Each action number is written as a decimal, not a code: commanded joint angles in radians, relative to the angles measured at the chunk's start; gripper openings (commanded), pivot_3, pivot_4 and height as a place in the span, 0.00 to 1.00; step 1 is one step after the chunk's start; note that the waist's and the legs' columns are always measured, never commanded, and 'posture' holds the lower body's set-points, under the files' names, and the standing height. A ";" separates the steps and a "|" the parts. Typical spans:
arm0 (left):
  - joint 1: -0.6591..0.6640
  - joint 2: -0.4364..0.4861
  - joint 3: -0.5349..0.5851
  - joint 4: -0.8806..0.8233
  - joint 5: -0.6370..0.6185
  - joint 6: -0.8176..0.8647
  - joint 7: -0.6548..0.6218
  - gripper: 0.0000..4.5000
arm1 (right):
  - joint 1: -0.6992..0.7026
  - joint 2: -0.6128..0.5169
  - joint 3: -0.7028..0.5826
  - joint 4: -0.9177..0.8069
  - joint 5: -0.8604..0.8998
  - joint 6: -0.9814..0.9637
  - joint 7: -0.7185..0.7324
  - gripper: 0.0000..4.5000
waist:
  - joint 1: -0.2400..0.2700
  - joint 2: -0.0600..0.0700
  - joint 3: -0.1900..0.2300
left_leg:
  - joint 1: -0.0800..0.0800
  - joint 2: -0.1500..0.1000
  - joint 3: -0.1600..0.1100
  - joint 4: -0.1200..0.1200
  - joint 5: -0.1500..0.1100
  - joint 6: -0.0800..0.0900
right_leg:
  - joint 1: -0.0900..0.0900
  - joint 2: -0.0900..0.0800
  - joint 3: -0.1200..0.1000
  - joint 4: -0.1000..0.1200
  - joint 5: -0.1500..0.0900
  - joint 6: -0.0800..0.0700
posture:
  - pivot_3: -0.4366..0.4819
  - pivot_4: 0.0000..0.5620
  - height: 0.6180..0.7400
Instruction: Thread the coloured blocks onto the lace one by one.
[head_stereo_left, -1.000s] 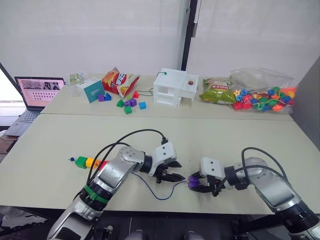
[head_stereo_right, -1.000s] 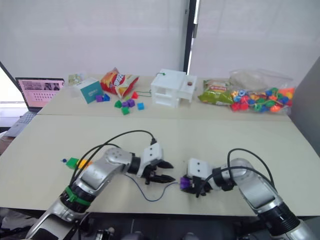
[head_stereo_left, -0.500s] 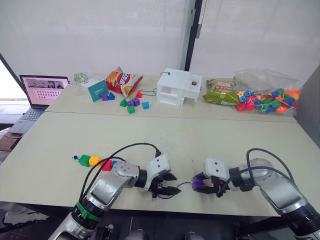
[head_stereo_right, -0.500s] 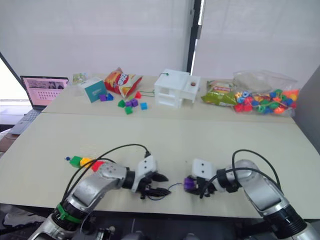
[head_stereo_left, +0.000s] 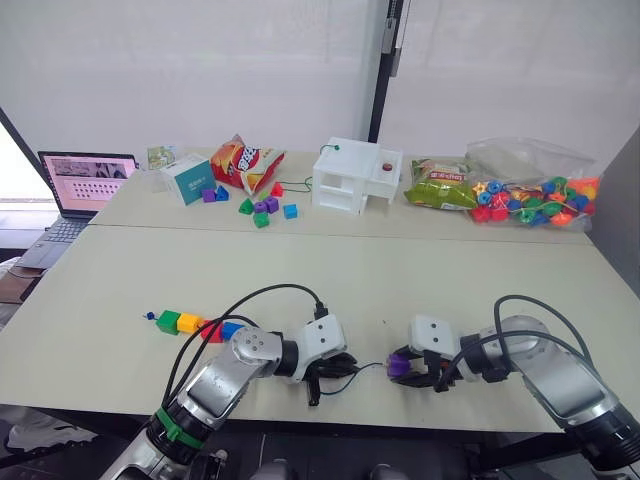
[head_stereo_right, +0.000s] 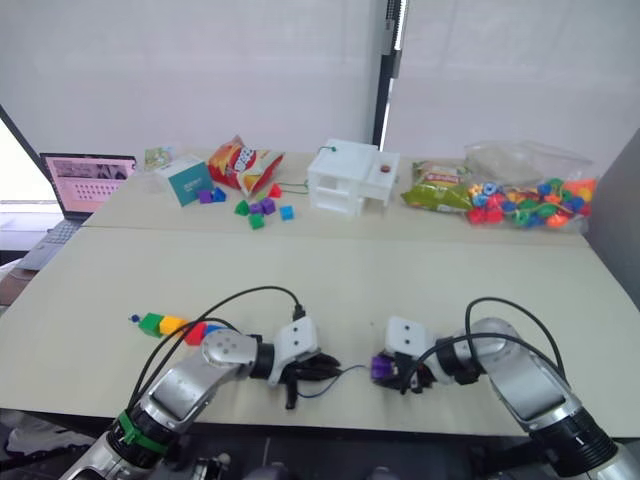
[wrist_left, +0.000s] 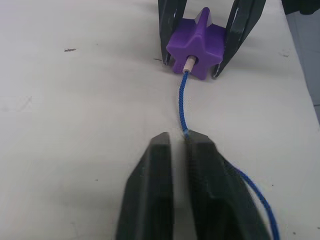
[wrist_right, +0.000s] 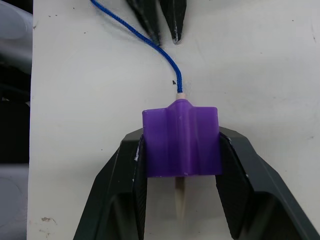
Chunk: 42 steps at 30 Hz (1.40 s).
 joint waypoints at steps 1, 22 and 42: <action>0.004 -0.018 -0.050 0.041 0.025 -0.032 -0.020 0.00 | 0.000 -0.004 -0.003 0.002 -0.007 0.011 -0.010 0.30 | 0.001 0.000 0.000 | 0.000 0.000 0.000 0.000 0.000 0.000 | 0.000 0.000 0.000 0.000 0.000 0.000 | 0.48 0.27 1.00; 0.026 -0.042 0.032 -0.132 -0.039 0.179 0.061 0.62 | 0.015 0.003 0.001 -0.009 -0.015 0.018 -0.030 0.30 | -0.007 0.000 0.000 | -0.001 0.000 0.000 0.000 0.000 0.000 | -0.001 0.000 0.000 0.000 0.000 0.000 | 0.48 0.27 1.00; 0.109 -0.072 -0.084 -0.051 0.073 0.024 0.122 0.01 | 0.001 -0.009 0.010 -0.008 -0.021 0.031 -0.026 0.30 | 0.001 0.000 -0.002 | 0.001 0.000 -0.001 -0.001 0.000 0.000 | 0.002 -0.002 0.000 -0.002 0.000 0.000 | 0.48 0.27 1.00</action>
